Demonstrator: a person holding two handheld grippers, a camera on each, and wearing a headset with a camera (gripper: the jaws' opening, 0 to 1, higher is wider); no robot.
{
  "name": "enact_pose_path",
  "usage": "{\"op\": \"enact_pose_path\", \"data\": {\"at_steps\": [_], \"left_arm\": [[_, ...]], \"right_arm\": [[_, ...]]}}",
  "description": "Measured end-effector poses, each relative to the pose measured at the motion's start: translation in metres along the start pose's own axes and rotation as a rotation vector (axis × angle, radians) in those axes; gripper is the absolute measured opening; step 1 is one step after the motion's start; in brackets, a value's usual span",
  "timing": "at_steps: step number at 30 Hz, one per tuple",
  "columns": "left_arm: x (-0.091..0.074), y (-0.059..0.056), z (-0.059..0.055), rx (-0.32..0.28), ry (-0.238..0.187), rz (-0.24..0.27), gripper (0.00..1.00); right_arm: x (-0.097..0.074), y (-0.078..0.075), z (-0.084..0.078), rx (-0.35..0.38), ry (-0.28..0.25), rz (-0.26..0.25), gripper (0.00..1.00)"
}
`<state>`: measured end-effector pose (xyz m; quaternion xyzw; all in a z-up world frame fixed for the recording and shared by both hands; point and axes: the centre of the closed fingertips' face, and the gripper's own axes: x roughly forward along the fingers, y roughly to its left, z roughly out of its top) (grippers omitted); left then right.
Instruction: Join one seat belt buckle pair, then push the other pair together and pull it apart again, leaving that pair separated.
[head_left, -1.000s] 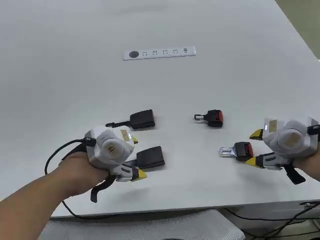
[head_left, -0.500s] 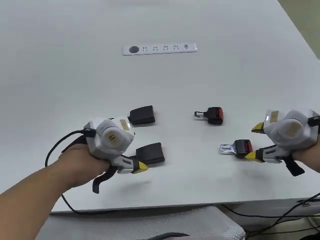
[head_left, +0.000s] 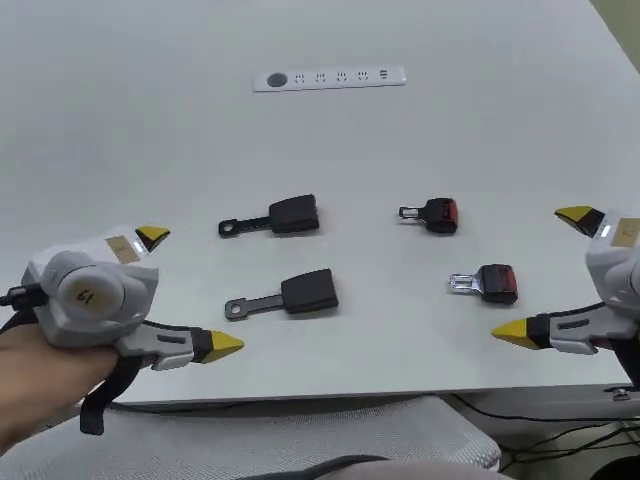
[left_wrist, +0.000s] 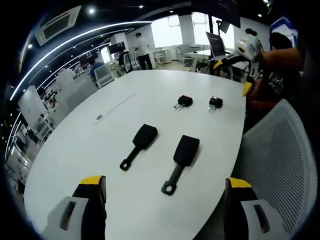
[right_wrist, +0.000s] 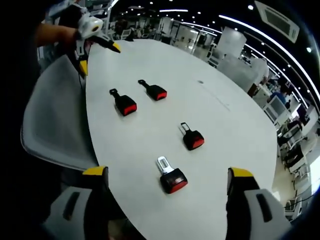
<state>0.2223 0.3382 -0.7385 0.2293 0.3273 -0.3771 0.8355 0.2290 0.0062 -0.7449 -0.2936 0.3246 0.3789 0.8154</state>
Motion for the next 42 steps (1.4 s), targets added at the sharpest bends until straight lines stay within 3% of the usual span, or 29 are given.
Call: {"op": "enact_pose_path", "data": {"at_steps": [10,23,26,28,30,32,34,35,38,42], "left_arm": [[0.005,-0.02,0.004,0.04,0.006,-0.022,1.0],[0.015,-0.018,0.007,0.069,0.015,-0.041,0.99],[0.03,-0.023,0.011,0.076,0.015,-0.071,0.95],[0.043,-0.028,0.012,0.088,0.028,-0.105,0.86],[0.058,-0.036,0.013,0.109,0.045,-0.153,0.74],[0.076,-0.042,0.011,0.165,0.06,-0.189,0.67],[0.092,-0.048,0.013,0.211,0.07,-0.208,0.64],[0.097,-0.051,0.014,0.211,0.072,-0.213,0.64],[0.114,-0.056,0.017,0.24,0.084,-0.232,0.63],[0.132,-0.059,0.018,0.26,0.106,-0.256,0.6]], "right_arm": [[0.0,0.0,0.003,0.01,0.002,-0.008,1.0],[0.004,-0.003,0.004,-0.024,0.005,-0.015,0.97],[0.01,-0.005,0.0,-0.057,0.013,0.002,0.9],[0.014,-0.006,0.001,-0.083,0.004,0.01,0.86],[0.022,-0.006,0.004,-0.16,-0.028,0.04,0.79],[0.029,-0.006,0.002,-0.171,-0.01,0.062,0.73],[0.038,0.0,-0.002,-0.166,0.007,0.119,0.61],[0.039,0.0,-0.003,-0.168,0.013,0.124,0.57],[0.054,-0.005,-0.012,-0.235,0.051,0.124,0.55],[0.069,-0.011,-0.028,-0.255,0.098,0.161,0.52]]}}
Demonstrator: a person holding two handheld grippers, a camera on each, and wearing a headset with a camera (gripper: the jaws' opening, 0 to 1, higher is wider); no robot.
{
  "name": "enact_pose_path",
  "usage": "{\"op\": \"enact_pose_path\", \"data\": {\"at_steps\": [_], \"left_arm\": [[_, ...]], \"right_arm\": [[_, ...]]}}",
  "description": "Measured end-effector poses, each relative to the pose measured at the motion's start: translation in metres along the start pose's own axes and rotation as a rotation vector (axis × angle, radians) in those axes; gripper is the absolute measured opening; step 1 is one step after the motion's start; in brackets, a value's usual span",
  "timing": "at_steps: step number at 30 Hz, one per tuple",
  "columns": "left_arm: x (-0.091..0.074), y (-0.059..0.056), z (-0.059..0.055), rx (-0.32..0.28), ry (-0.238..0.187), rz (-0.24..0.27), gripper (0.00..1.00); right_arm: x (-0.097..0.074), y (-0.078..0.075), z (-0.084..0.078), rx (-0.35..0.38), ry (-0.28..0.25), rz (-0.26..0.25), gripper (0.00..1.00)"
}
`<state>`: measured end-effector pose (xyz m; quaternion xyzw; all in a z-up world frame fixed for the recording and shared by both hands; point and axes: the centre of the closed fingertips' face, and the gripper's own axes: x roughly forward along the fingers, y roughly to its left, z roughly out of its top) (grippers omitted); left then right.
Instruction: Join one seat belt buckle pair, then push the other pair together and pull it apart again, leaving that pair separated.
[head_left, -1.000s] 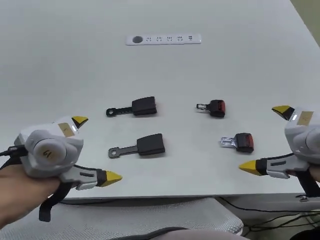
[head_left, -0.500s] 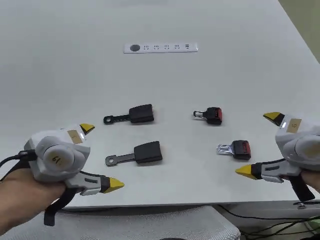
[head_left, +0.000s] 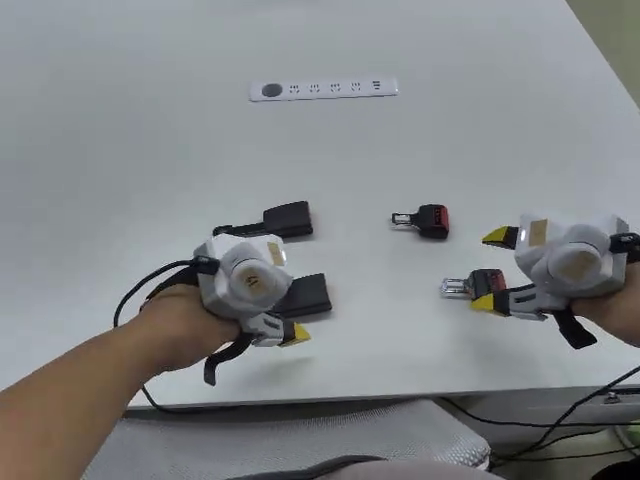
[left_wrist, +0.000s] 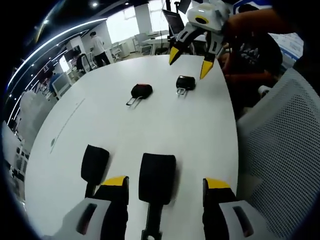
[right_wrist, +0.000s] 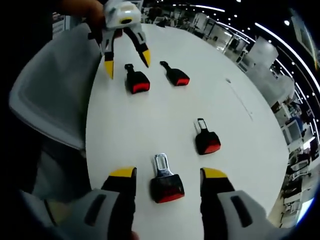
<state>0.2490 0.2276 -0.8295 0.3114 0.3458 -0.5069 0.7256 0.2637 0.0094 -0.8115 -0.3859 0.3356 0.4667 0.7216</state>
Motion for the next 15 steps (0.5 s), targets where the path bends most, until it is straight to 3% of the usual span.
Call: {"op": "enact_pose_path", "data": {"at_steps": [5,7,10,12,15], "left_arm": [[0.014,0.004,-0.005,0.028,0.043,-0.023,0.55],[0.017,0.003,-0.007,0.034,0.048,-0.046,0.51],[0.02,0.004,-0.013,0.086,0.062,-0.055,0.5],[0.021,0.002,-0.012,0.117,0.049,-0.072,0.47],[0.024,0.005,-0.014,0.119,0.068,-0.082,0.43]], "right_arm": [[0.014,-0.001,-0.035,-0.006,0.095,0.068,0.5],[0.014,-0.003,-0.042,-0.006,0.104,0.078,0.48],[0.016,-0.006,-0.047,0.019,0.103,0.095,0.47],[0.016,-0.005,-0.048,0.029,0.103,0.108,0.45],[0.018,-0.002,-0.045,0.037,0.104,0.13,0.43]]}}
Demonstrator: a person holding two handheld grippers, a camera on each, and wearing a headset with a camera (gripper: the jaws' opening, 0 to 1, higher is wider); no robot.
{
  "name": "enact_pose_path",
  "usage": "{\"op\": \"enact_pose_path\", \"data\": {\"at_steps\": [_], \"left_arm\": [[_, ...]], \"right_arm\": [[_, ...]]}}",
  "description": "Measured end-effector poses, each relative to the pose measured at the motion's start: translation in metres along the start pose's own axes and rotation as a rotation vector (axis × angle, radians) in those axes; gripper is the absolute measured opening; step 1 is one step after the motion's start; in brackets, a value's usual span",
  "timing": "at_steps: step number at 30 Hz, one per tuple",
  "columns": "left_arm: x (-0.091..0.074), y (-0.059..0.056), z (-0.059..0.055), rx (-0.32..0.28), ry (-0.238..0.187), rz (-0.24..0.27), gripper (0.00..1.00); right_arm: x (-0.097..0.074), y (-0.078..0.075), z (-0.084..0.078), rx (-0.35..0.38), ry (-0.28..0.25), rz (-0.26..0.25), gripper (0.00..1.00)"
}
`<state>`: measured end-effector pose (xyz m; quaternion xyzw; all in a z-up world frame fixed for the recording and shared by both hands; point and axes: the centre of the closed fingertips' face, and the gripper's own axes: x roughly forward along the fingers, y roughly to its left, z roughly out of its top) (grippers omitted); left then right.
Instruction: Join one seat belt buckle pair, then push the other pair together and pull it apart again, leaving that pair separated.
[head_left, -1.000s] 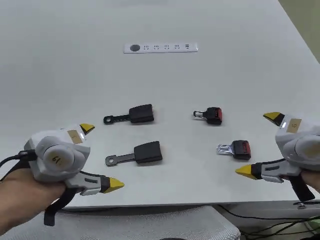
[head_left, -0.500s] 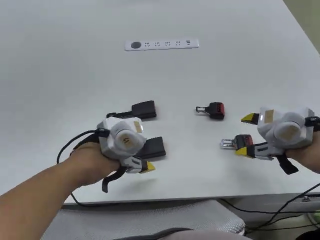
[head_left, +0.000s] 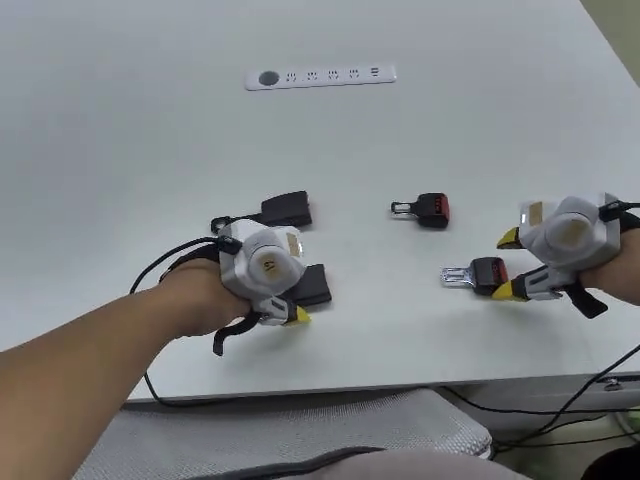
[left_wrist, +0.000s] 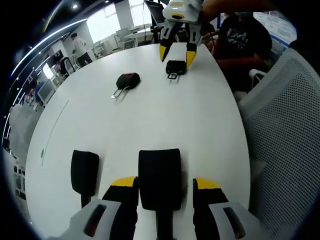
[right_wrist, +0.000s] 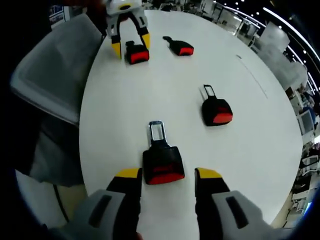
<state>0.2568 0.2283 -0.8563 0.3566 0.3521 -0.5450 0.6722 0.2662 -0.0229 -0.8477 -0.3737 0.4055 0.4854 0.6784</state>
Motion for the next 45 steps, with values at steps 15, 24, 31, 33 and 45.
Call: {"op": "enact_pose_path", "data": {"at_steps": [15,24,31,33,45], "left_arm": [[0.005,0.001,0.004,0.056,0.003,-0.039,0.34],[0.004,0.001,0.003,0.037,-0.016,-0.036,0.34],[0.005,0.001,0.003,0.035,-0.019,-0.045,0.34],[0.005,0.001,0.003,0.032,-0.022,-0.045,0.34],[0.005,0.001,0.003,0.02,-0.01,-0.048,0.34]], "right_arm": [[0.007,0.008,0.001,-0.047,0.065,0.105,0.34],[0.009,0.01,0.008,-0.001,0.047,0.089,0.35],[0.017,0.021,0.031,-0.032,0.026,0.099,0.35],[0.02,0.024,0.04,-0.034,0.014,0.102,0.35],[0.046,0.038,0.088,-0.053,-0.054,0.104,0.35]]}}
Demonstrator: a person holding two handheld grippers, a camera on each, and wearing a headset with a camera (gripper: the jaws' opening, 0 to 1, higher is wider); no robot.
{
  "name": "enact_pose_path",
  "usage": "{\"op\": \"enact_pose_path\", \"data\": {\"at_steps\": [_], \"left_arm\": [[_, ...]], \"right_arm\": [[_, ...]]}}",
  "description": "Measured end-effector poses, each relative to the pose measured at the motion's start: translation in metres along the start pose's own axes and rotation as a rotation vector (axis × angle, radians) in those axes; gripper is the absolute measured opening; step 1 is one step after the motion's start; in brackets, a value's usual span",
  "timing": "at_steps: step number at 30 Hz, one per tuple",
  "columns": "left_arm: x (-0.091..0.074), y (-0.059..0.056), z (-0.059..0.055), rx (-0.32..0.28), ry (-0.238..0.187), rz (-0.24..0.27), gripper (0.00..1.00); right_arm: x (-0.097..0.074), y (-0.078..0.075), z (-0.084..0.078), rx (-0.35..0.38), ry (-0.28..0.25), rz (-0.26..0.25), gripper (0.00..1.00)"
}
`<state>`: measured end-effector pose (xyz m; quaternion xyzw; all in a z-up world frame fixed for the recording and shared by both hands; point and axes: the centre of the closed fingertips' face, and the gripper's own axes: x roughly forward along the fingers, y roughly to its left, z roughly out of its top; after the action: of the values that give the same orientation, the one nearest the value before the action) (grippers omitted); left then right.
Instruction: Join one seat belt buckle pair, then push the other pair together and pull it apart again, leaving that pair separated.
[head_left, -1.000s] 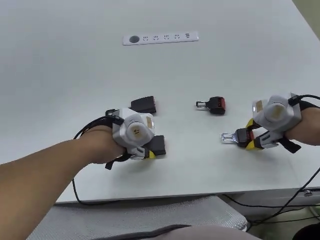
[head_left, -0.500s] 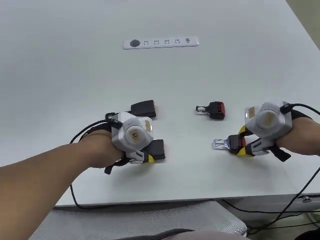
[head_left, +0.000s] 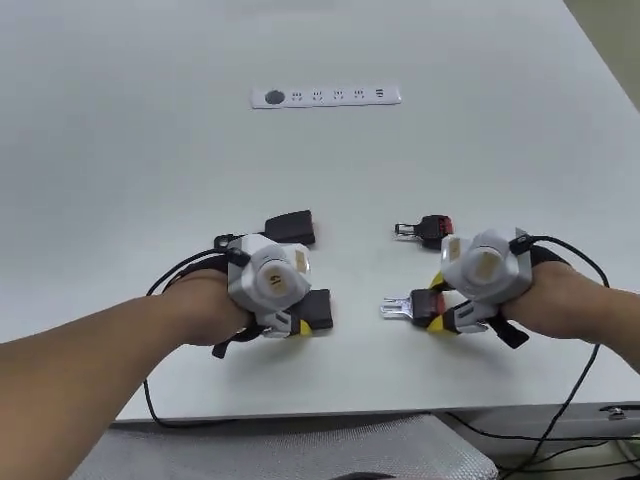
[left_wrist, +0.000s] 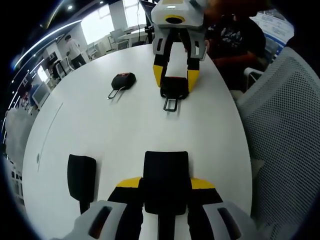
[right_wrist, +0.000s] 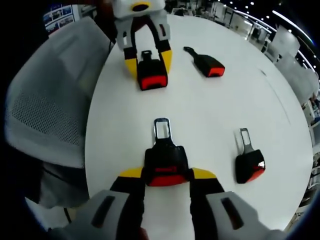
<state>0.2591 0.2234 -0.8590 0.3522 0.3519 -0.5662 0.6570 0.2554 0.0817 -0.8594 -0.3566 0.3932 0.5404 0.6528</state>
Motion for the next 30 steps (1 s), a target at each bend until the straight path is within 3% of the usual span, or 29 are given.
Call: {"op": "enact_pose_path", "data": {"at_steps": [15,30], "left_arm": [[0.0,0.0,-0.001,-0.002,-0.009,-0.002,0.34],[0.0,0.0,-0.002,-0.021,0.0,-0.01,0.34]], "right_arm": [[0.029,0.003,0.052,-0.033,-0.054,0.001,0.35],[0.03,0.003,0.056,-0.069,-0.056,-0.014,0.35]]}}
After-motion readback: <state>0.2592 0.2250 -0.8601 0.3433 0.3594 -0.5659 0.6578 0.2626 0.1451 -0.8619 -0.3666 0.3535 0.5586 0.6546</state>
